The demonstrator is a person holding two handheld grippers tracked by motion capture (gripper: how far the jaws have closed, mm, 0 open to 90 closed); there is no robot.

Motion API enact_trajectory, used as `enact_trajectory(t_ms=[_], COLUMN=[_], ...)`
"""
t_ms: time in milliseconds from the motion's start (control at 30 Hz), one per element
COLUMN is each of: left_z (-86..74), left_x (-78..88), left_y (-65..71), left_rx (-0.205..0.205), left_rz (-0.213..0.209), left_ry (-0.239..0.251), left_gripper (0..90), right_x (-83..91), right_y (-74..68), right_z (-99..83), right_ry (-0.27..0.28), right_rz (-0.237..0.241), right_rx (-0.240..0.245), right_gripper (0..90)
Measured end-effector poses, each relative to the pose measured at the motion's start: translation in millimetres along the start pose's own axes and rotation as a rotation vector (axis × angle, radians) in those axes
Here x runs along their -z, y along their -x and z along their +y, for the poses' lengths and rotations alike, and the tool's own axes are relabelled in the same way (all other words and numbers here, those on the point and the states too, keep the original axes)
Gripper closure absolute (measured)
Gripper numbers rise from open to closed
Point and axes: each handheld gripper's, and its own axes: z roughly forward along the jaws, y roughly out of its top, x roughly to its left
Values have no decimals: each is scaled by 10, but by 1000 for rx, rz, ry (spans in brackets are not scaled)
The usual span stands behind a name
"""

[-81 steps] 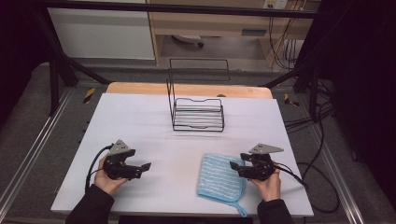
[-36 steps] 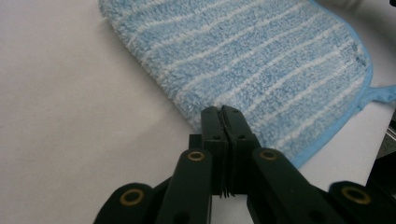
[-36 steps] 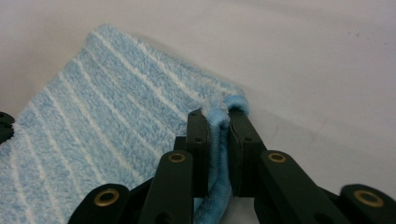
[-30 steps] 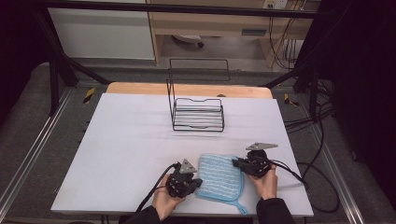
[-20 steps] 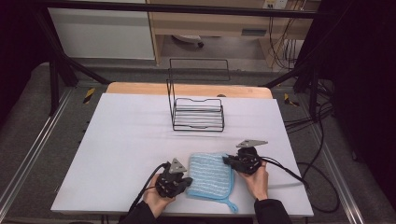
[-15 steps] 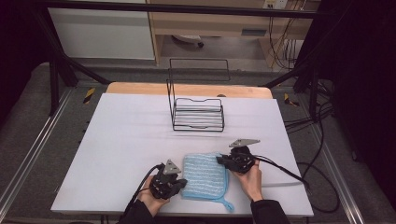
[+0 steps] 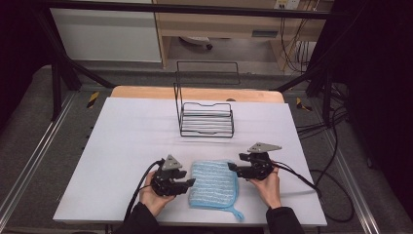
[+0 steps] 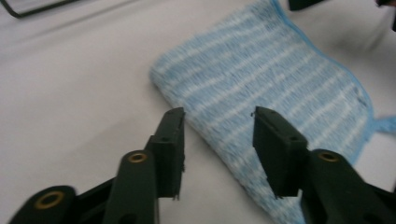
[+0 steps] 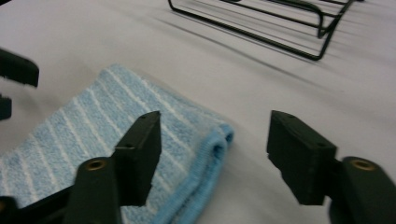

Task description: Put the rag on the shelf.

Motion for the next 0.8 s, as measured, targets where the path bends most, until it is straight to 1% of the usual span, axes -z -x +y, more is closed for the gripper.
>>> enact_trajectory(t_ms=[33, 67, 133, 167, 233, 267, 333, 367, 400, 433, 500, 533, 633, 700, 733, 800], left_z=[33, 64, 132, 162, 209, 223, 237, 237, 234, 228, 216, 213, 214, 206, 203, 203], left_x=[-24, -54, -125, -173, -266, -309, -386, -420, -453, -487, -543, -555, -556, -563, -564, -559], left_y=[-32, -59, -114, -142, -201, -228, -272, -290, -307, -320, -337, -340, -334, -323, -318, -312], left_rx=[2, 11, 22, 33, 57, 71, 85, 92, 96, 100, 106, 106, 104, 110, 103, 98], left_rz=[8, 26, 52, 60, 66, 60, 59, 54, 49, 51, 36, 26, 1, -14, -11, -14], left_ry=[-3, 1, 4, 5, -6, -11, -22, -25, -32, -38, -61, -64, -61, -65, -69, -80], left_gripper=[430, 430, 403, 376, 368, 361, 397, 397, 458, 458, 491, 509, 605, 673, 688, 719], right_x=[30, 30, 42, 36, 30, 24, 20, 20, 17, 17, 10, 7, -23, -47, -59, -95], right_y=[48, 48, 87, 102, 101, 90, 74, 74, 68, 68, 68, 65, 69, 70, 72, 80], right_z=[-19, -19, -54, -88, -99, -107, -123, -123, -124, -124, -123, -122, -122, -115, -107, -96], right_ry=[0, 0, 6, 5, -5, -12, -19, -19, -20, -20, -18, -19, -21, -25, -30, -29], right_rz=[-8, -8, -9, -6, -8, -5, 9, 9, 14, 14, 18, 26, 25, 20, 20, 22], right_rx=[-11, -11, -20, -28, -20, -18, -9, -9, -19, -19, -23, -28, -34, -41, -39, -51], right_gripper=[257, 257, 205, 177, 170, 162, 156, 156, 165, 165, 206, 221, 276, 304, 322, 355])
